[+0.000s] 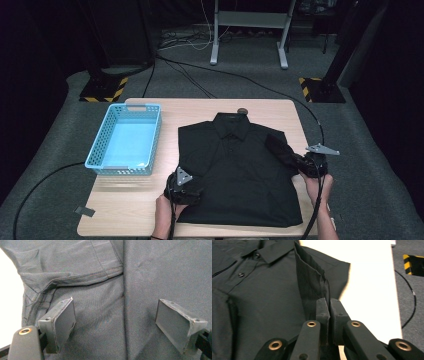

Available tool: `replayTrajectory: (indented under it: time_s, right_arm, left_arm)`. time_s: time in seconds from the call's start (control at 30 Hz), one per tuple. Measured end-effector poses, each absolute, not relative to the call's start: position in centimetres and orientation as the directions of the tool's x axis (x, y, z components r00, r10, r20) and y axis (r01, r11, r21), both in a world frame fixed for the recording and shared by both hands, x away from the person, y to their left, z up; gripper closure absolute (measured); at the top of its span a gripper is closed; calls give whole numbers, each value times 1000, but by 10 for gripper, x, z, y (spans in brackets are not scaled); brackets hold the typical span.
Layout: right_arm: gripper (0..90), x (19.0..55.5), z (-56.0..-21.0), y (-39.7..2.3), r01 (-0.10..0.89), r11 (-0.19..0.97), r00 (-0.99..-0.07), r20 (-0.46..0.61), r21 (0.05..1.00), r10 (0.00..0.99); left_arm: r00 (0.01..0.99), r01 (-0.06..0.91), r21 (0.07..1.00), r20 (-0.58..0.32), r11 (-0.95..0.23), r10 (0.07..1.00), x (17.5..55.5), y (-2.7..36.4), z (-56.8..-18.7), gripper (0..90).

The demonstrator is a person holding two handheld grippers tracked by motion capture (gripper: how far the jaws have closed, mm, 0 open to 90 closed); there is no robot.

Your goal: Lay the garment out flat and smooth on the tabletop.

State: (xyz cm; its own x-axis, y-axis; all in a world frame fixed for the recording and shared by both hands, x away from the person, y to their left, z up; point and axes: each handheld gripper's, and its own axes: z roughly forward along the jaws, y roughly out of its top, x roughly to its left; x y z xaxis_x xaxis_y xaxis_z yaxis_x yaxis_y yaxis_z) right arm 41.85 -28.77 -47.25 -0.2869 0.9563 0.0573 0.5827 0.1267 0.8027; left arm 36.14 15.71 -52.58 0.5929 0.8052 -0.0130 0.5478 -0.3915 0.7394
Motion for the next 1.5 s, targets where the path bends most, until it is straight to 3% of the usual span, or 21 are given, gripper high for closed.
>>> replayTrajectory:
  time_s: [0.43,0.9,1.27,1.33,1.37,1.5]
  right_arm:
    - [861,408,-489,-319,612,42,-178,86,790,980]
    - [830,394,-499,-332,634,30,-108,50,773,993]
    - [616,375,-480,-338,595,25,-78,27,803,997]
    - [592,375,-477,-336,592,32,-92,29,805,995]
    - [517,377,-474,-329,589,41,-126,42,807,991]
    - [404,388,-476,-307,603,77,-195,53,794,979]
  left_arm:
    - [590,549,740,-12,-389,808,362,157,-526,162]
    - [589,549,740,-13,-389,808,362,157,-526,162]
    - [589,550,739,-12,-390,808,362,157,-526,162]
    - [589,549,739,-13,-389,808,362,157,-526,162]
    - [589,550,739,-12,-390,808,362,157,-526,162]
    - [589,549,739,-12,-389,808,362,157,-526,162]
